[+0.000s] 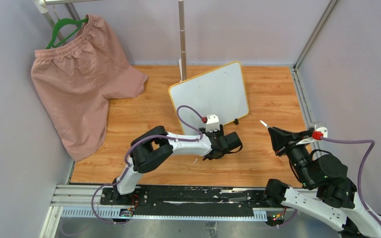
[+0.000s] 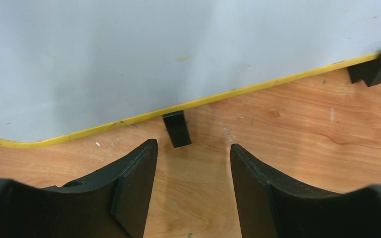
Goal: Write a sentence on the whiteboard
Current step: Adjust the whiteboard stand at the center of the board.
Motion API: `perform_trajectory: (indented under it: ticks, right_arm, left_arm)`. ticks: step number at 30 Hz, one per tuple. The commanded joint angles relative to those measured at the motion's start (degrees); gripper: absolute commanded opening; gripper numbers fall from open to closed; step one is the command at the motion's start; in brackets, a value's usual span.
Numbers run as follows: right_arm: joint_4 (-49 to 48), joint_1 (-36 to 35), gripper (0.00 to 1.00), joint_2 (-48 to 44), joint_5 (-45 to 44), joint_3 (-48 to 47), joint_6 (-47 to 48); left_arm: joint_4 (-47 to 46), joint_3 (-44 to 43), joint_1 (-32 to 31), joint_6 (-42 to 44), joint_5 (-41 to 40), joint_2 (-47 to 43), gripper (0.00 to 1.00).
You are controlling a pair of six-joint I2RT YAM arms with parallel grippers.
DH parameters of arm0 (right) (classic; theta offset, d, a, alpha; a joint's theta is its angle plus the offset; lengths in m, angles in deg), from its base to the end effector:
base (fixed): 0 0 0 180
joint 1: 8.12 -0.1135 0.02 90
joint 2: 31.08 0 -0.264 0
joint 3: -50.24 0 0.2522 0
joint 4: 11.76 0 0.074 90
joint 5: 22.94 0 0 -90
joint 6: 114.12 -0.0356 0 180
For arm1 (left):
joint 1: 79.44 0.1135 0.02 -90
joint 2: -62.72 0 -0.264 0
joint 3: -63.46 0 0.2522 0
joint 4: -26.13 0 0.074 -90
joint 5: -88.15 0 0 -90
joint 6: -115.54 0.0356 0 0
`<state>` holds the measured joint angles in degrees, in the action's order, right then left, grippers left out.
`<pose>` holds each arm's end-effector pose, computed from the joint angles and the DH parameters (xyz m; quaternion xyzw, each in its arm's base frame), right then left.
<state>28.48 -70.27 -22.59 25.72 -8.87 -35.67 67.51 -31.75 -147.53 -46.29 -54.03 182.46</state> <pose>0.0292 0.0049 0.3656 -0.0109 0.6575 0.2502 0.7107 0.1826 -0.3787 0.1505 -0.1204 0.8749 -0.0287 0.4683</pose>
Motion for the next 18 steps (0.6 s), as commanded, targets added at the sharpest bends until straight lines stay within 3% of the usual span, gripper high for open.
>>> perform_trajectory:
  ticks: [1,18]
  right_arm:
    - [0.26,-0.65,0.00,-0.51,0.04,-0.76,-0.26]
    - [0.00,-0.69,0.00,0.00,0.56,-1.39,-0.45]
  left_arm:
    - [5.16,-1.77,-0.30,-5.16,-5.32,1.15,0.59]
    - [5.44,-3.12,1.47,-5.05,-5.26,2.95,0.49]
